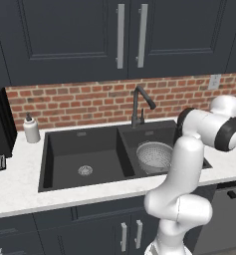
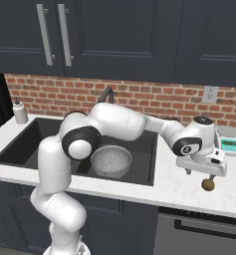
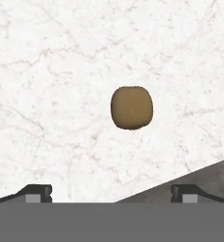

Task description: Put the colander in the sink, put the kiwi in the colander, and turn on the sink faucet and pour water over the colander.

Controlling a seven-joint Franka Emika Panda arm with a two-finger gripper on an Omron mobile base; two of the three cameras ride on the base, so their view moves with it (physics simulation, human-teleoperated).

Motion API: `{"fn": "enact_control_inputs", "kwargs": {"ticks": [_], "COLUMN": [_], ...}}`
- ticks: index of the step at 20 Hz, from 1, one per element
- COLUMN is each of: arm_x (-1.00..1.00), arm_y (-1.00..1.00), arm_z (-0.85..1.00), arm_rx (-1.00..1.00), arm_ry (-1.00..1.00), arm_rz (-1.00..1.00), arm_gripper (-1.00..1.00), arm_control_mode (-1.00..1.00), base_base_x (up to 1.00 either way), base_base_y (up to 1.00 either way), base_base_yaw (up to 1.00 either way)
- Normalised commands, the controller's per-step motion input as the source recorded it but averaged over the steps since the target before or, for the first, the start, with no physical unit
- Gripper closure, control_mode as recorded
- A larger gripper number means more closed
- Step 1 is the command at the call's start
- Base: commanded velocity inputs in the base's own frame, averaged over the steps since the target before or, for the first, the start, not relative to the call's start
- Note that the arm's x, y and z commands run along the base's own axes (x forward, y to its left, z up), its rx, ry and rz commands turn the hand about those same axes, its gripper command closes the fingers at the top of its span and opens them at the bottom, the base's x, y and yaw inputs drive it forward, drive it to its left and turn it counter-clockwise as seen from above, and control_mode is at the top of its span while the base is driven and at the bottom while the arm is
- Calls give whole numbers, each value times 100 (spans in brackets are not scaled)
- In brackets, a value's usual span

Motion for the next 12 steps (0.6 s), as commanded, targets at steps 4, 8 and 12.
{"fn": "enact_control_inputs", "kwargs": {"ticks": [4,8,12], "arm_x": [3,8,15], "arm_y": [-2,-2,-3], "arm_z": [-16,-6,-7], "arm_rx": [-4,-3,-3], "arm_ry": [2,5,8], "arm_rz": [0,1,3], "arm_gripper": [-100,-100,-100], "arm_control_mode": [-100,-100,-100], "base_base_x": [0,0,0], "base_base_y": [0,0,0], "base_base_yaw": [0,0,0]}}
